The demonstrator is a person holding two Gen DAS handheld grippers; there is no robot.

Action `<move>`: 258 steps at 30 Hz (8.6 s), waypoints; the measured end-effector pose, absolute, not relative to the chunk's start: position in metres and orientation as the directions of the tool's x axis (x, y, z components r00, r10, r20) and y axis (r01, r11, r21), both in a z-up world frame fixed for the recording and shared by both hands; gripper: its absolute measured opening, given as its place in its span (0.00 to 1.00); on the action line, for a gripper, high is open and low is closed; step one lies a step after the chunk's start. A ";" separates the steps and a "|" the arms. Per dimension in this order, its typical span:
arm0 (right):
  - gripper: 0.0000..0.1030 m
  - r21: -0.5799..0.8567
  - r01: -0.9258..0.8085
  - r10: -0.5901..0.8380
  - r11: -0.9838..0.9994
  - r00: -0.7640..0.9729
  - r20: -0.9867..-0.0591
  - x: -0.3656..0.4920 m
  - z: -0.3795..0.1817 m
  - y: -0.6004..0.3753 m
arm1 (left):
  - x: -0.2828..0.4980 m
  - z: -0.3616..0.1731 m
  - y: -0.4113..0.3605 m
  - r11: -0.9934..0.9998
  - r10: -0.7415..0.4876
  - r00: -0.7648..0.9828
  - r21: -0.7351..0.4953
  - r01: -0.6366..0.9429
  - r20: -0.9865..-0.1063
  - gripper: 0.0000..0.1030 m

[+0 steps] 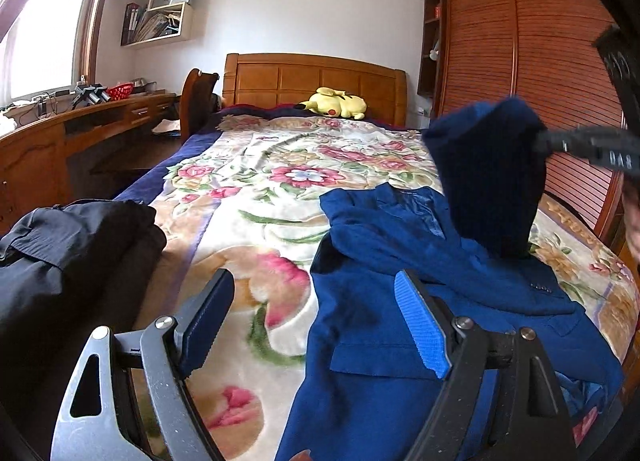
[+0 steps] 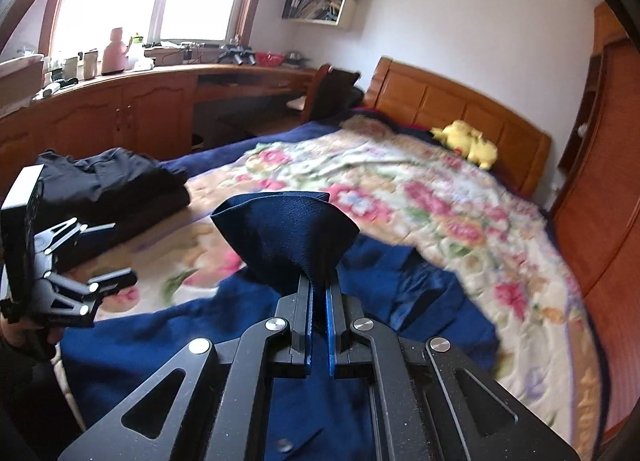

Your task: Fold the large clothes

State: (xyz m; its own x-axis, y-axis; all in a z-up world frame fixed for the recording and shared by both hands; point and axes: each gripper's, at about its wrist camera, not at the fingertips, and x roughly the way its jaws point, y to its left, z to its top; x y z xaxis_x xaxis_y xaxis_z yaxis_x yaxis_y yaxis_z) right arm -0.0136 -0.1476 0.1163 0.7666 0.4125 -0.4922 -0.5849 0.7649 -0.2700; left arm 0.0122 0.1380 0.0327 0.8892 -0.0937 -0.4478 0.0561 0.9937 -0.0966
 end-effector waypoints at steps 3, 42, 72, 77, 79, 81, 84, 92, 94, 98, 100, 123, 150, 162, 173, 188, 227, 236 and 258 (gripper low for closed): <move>0.05 -0.250 -0.600 0.408 0.760 0.740 -0.534 -0.015 0.113 -0.140 | 0.011 0.032 0.138 0.995 -0.086 0.890 -0.084 0.054 -0.448 0.81; 0.48 -0.133 -0.485 0.320 0.864 0.734 -0.599 0.059 0.057 -0.157 | 0.033 0.004 0.088 0.986 -0.148 0.814 -0.020 0.166 -0.562 0.81; 0.48 -0.094 -0.554 0.365 0.827 0.656 -0.661 0.039 0.019 -0.165 | 0.049 -0.012 0.090 0.976 -0.208 0.750 -0.080 0.204 -0.628 0.80; 0.48 -0.126 -0.425 0.258 0.896 0.730 -0.633 0.052 0.011 -0.212 | 0.061 -0.027 0.077 0.964 -0.246 0.689 -0.095 0.250 -0.682 0.70; 0.48 -0.128 -0.392 0.225 0.911 0.733 -0.641 0.058 0.001 -0.216 | 0.064 -0.033 0.072 0.959 -0.253 0.665 -0.092 0.267 -0.703 0.66; 0.48 -0.139 -0.362 0.192 0.922 0.738 -0.647 0.064 -0.011 -0.220 | 0.066 -0.038 0.069 0.956 -0.261 0.647 -0.098 0.276 -0.716 0.64; 0.48 -0.130 -0.344 0.178 0.930 0.730 -0.660 0.073 -0.026 -0.222 | 0.068 -0.044 0.067 0.953 -0.268 0.623 -0.106 0.284 -0.735 0.58; 0.48 -0.097 -0.323 0.186 0.941 0.738 -0.649 0.074 -0.036 -0.225 | 0.067 -0.049 0.063 0.948 -0.276 0.594 -0.111 0.299 -0.756 0.44; 0.48 -0.082 -0.323 0.197 0.943 0.740 -0.643 0.072 -0.037 -0.228 | 0.066 -0.050 0.063 0.947 -0.277 0.590 -0.110 0.303 -0.758 0.44; 0.49 -0.063 -0.327 0.211 0.943 0.734 -0.645 0.073 -0.039 -0.231 | 0.064 -0.051 0.061 0.947 -0.269 0.585 -0.100 0.304 -0.765 0.33; 0.49 -0.065 -0.327 0.210 0.943 0.734 -0.645 0.072 -0.037 -0.233 | 0.063 -0.050 0.063 0.949 -0.266 0.590 -0.099 0.300 -0.763 0.20; 0.49 -0.079 -0.331 0.204 0.940 0.734 -0.648 0.074 -0.037 -0.235 | 0.033 -0.018 0.083 0.981 -0.162 0.727 -0.028 0.193 -0.667 0.08; 0.69 -0.050 -0.254 0.160 0.966 0.736 -0.658 -0.030 -0.024 -0.335 | -0.076 -0.019 0.133 0.995 -0.048 0.743 0.032 0.094 -0.667 0.73; 0.68 -0.039 -0.311 0.201 0.950 0.698 -0.687 -0.073 -0.031 -0.331 | -0.078 -0.047 0.153 0.996 -0.086 0.706 -0.054 0.067 -0.703 0.73; 0.50 0.012 -0.349 0.264 0.937 0.686 -0.678 -0.080 -0.037 -0.328 | -0.079 -0.052 0.154 0.986 -0.168 0.698 -0.133 0.105 -0.696 0.45; 0.04 0.026 -0.339 0.302 0.940 0.798 -0.521 -0.110 0.006 -0.339 | -0.112 0.000 0.133 0.987 -0.152 0.771 -0.060 0.147 -0.619 0.04; 0.04 -0.084 -0.301 0.264 0.950 0.916 -0.302 -0.147 0.128 -0.372 | -0.118 0.148 0.117 0.983 -0.155 0.934 0.041 0.177 -0.322 0.04; 0.04 -0.069 -0.259 0.218 0.963 0.908 -0.357 -0.041 0.121 -0.370 | -0.012 0.117 0.120 0.994 -0.100 0.913 0.006 0.112 -0.394 0.04; 0.04 -0.142 -0.193 0.077 0.971 0.814 -0.575 0.155 0.075 -0.327 | 0.162 0.043 0.104 0.996 -0.005 0.819 0.073 0.058 -0.574 0.04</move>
State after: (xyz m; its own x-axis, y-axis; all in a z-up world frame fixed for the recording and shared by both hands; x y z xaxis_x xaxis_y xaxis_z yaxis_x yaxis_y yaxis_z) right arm 0.1545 -0.3272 0.0751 0.8145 0.0774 -0.5750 -0.1928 0.9708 -0.1424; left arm 0.1622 0.1044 0.0434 0.8192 -0.0054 -0.5735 0.0579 0.9956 0.0734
